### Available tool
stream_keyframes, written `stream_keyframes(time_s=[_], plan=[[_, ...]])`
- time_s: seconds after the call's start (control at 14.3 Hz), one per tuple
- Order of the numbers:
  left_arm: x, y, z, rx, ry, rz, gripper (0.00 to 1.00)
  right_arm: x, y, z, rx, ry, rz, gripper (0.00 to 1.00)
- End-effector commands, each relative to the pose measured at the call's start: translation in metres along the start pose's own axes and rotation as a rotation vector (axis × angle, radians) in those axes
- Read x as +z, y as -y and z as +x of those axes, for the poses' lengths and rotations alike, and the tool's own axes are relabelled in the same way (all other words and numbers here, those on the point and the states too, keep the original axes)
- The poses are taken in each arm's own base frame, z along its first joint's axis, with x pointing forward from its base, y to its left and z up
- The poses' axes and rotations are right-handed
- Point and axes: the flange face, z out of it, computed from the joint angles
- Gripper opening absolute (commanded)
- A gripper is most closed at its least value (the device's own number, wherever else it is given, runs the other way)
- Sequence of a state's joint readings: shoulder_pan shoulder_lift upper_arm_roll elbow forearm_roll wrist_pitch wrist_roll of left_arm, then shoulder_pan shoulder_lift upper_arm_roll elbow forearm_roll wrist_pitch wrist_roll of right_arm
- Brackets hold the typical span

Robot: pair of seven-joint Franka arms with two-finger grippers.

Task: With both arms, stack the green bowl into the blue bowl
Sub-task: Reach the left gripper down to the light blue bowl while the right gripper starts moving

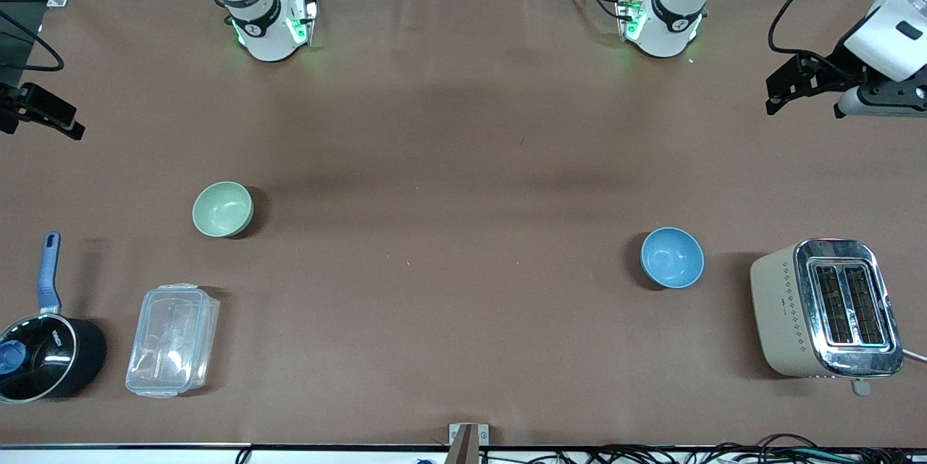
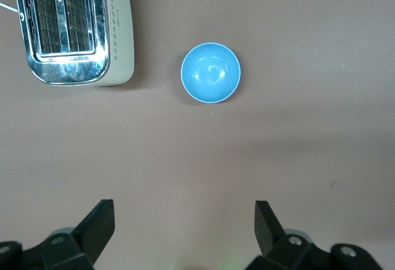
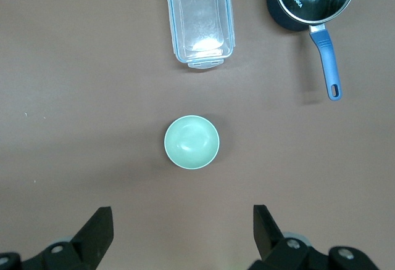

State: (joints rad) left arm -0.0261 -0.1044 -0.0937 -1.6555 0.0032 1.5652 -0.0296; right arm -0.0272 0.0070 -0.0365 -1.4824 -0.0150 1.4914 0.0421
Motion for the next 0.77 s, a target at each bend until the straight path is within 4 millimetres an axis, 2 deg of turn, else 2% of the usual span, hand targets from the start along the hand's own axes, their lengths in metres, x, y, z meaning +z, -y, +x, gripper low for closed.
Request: stream_keyframes(time_s=[0.0,0.14,0.21,0.28,0.35,0.49,0.7], plan=[[-0.01,0.001,0.001,0.008,-0.009,-0.006,1.0,-0.002,0.001,-0.005,-0.015,-0.008,0.016,1.0],[-0.01,0.003,0.002,0.004,-0.007,-0.005,1.0,-0.002,0.001,-0.006,-0.015,-0.002,0.017,1.0],[-0.005,0.003,0.005,0.005,0.002,-0.001,1.0,-0.002,0.001,-0.006,-0.015,-0.001,0.017,1.0],[0.009,0.005,0.012,0.005,0.027,0.001,1.0,-0.001,0.001,-0.005,-0.015,-0.001,0.017,1.0],[0.029,0.006,0.02,0.006,0.066,0.0,1.0,-0.001,0.002,-0.006,-0.017,0.001,0.017,1.0],[0.069,0.022,0.04,-0.021,0.116,-0.006,1.0,-0.001,0.001,-0.006,-0.015,0.003,0.017,1.0],[0.146,0.027,0.058,-0.03,0.095,-0.011,1.0,-0.001,0.002,-0.006,-0.017,0.003,0.017,1.0]])
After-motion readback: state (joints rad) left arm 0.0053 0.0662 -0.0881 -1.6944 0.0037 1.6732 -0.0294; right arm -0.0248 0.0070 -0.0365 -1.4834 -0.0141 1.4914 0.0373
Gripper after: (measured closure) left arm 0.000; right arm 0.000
